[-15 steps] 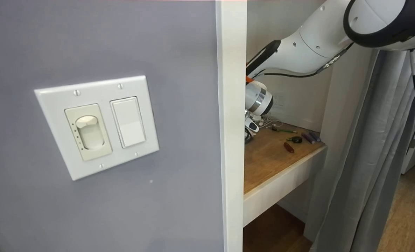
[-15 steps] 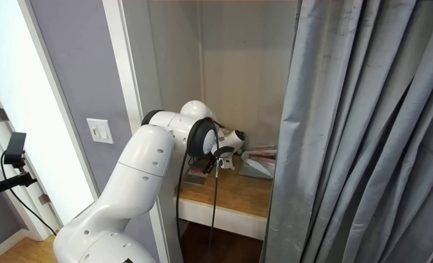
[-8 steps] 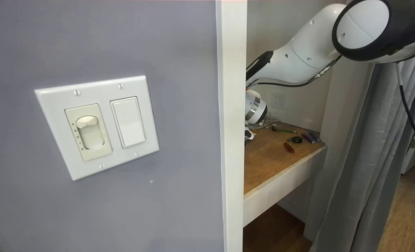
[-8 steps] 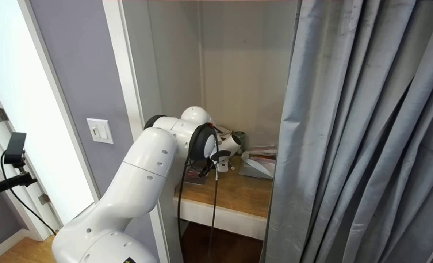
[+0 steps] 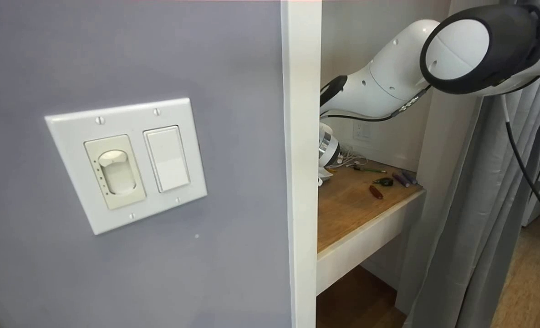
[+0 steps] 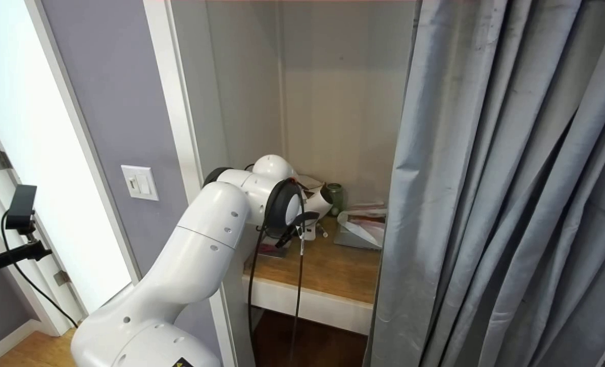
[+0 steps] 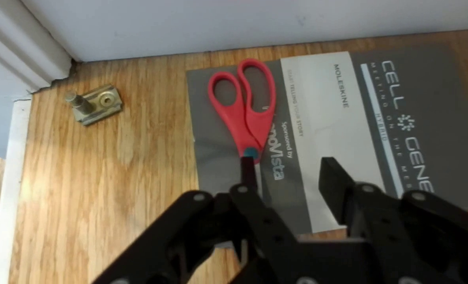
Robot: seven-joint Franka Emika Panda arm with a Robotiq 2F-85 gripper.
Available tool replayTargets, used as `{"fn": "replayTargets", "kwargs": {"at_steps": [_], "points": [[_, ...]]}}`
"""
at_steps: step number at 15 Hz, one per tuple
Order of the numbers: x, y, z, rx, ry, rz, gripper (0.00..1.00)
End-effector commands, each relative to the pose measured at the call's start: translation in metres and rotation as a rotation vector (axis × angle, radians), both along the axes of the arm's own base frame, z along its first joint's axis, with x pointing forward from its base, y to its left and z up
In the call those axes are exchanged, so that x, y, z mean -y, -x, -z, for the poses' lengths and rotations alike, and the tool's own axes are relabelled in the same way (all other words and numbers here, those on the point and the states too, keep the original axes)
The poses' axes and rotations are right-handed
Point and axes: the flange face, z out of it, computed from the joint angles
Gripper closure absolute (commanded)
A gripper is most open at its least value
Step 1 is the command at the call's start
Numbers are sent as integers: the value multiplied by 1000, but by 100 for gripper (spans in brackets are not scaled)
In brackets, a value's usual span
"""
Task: Put the scissors on the coaster
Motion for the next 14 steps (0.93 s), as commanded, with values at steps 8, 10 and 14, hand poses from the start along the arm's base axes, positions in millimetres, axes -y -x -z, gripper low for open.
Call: {"fn": "replayTargets", "kwargs": {"at_steps": [8,10,14], "points": [[80,-1,-100,237,223,-402,0],[96,12,-112,226,280,-492,0],[119,46,-127,174,414,-652,0]]}}
